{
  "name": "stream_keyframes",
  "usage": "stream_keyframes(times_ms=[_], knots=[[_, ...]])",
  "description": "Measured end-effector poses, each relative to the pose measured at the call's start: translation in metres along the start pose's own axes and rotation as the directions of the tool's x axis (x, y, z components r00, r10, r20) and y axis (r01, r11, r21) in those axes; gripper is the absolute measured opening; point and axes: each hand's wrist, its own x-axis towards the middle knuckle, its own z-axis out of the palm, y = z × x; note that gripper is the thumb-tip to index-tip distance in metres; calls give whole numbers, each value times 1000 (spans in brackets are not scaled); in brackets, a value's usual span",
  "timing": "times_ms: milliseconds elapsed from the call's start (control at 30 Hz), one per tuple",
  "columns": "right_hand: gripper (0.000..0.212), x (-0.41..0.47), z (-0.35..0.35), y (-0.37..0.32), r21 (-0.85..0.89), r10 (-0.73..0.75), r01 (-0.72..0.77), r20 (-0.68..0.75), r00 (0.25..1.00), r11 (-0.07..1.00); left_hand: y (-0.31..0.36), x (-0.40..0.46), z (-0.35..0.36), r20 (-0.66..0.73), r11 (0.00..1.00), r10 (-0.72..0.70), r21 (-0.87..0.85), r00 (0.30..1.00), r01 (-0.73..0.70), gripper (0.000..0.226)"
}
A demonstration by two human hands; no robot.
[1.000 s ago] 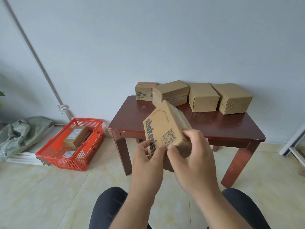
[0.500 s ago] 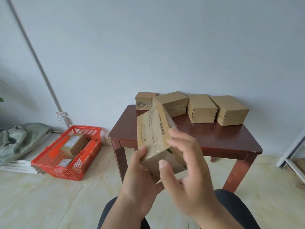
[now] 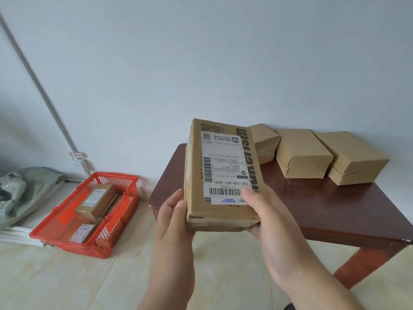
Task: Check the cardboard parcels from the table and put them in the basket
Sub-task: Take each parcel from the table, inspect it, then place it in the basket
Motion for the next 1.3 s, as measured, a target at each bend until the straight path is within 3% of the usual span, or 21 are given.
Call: stream_keyframes(times_ms=[67, 133, 267, 333, 400, 567, 800, 900, 1133, 1200, 1300], knots=[[31, 31, 8, 6, -60, -14, 16, 31, 999, 998, 3, 31, -5, -88, 980, 154, 137, 984, -141, 35], [30, 64, 20, 8, -79, -34, 38, 57, 998, 996, 13, 61, -7, -76, 960, 231, 178, 970, -215, 41], [54, 124, 35, 12, -103, -34, 45, 106, 994, 994, 42, 110, -1, -97, 954, 216, 233, 971, -189, 36], [58, 134, 38, 2, -93, -49, 63, 144, 988, 994, 61, 109, 13, -129, 923, 231, 341, 964, -176, 36], [58, 160, 45, -19, -84, 3, 11, 171, 985, 996, 90, 120, 28, -152, 898, 205, 423, 967, -124, 37], [52, 184, 58, -102, -39, 134, -130, 120, 984, 991, 169, 123, 64, -212, 918, 44, 395, 976, 45, 32], [45, 218, 71, -213, -1, 311, -312, 106, 945, 950, 284, 136, 101, -185, 855, -63, 497, 981, 149, 31], [27, 229, 71, -227, 13, 351, -354, 96, 931, 935, 311, 144, 105, -204, 831, -130, 512, 970, 219, 37], [21, 257, 105, -243, -65, 343, -337, 140, 929, 939, 358, 187, 68, -366, 847, -64, 473, 928, 244, 24], [28, 265, 126, -246, -128, 363, -345, 166, 917, 930, 377, 202, 43, -362, 845, -120, 452, 924, 286, 32], [40, 283, 174, -254, -167, 401, -368, 268, 876, 915, 409, 226, 0, -227, 841, -297, 398, 927, 367, 47]])
